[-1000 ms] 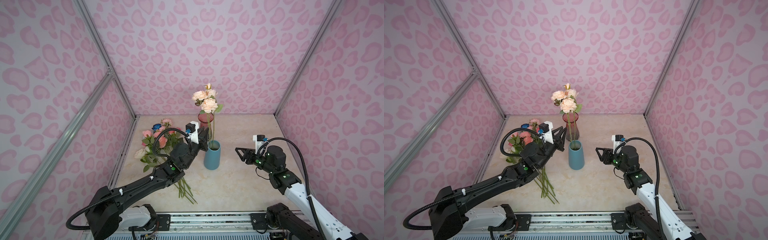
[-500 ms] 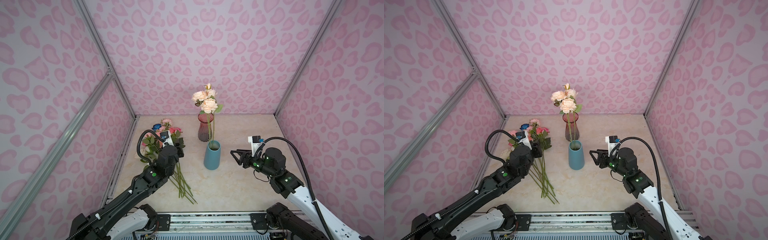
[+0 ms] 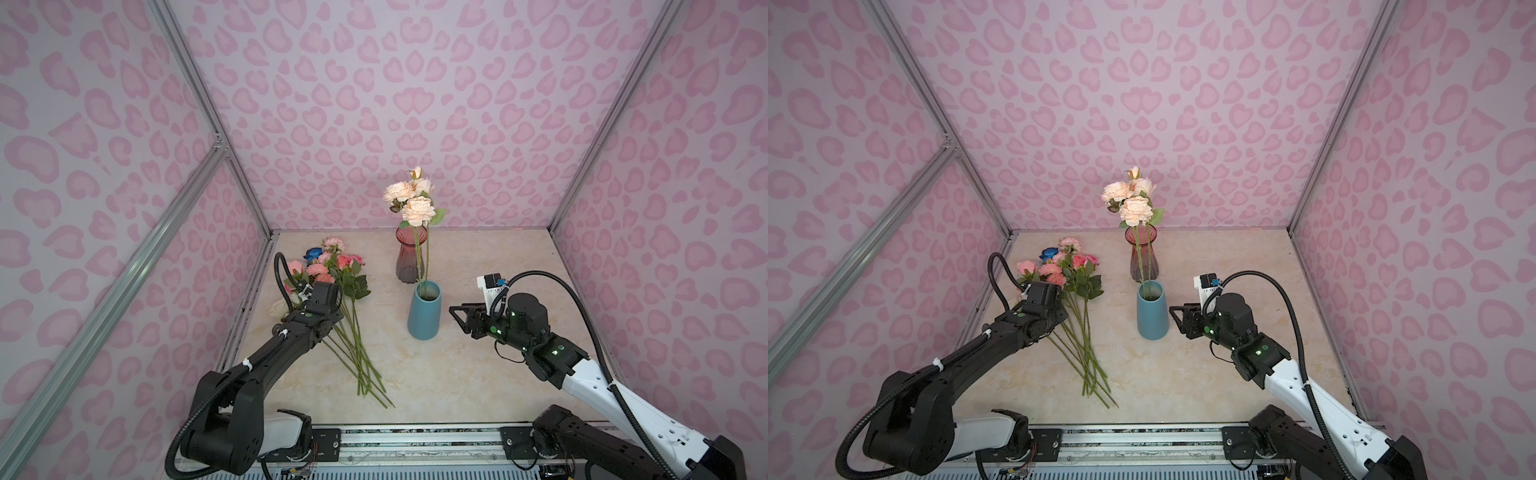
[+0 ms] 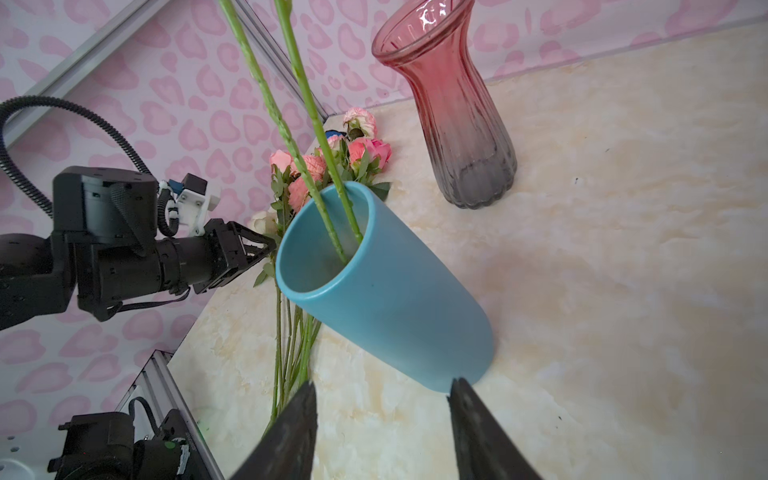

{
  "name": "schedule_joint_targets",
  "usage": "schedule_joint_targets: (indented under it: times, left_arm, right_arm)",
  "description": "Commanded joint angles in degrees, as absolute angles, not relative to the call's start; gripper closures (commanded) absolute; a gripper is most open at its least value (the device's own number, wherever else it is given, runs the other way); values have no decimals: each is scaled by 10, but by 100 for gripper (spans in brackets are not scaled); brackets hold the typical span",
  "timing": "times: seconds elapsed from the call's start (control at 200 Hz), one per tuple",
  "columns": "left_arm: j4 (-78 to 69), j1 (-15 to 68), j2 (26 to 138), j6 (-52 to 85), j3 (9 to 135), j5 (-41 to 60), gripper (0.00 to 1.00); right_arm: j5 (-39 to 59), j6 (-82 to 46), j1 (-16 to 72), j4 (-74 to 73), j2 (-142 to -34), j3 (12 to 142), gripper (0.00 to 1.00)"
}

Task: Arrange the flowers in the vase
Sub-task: 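Return the left gripper to the rose pile and grasp a pink rose stem, then lift the pink rose upright with the left gripper toward the teal cup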

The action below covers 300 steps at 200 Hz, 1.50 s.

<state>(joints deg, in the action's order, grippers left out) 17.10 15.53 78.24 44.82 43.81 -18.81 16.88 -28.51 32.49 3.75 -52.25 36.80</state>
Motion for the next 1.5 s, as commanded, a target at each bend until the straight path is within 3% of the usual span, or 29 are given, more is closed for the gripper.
schedule_joint_targets:
  times: [0.0,0.17,0.43,0.8,0.93,1.495]
  left_arm:
    - [165,149,832,444,468,-183,67]
    - [168,142,882,443,492,-195,74]
    - [164,141,893,428,493,-209,75]
    - [159,139,889,418,491,-200,92]
    - [161,139,856,418,489,-191,96]
    - [113,139,599,353,545,-160,97]
  right_arm:
    - [156,-281,324,27,-520,362,47]
    - [153,-272,324,34,-518,360,47]
    - [147,-266,320,27,-525,351,47]
    - [149,-265,315,32,-527,358,48]
    - [145,-265,315,37,-520,359,48]
    - [139,-257,315,52,-511,390,48]
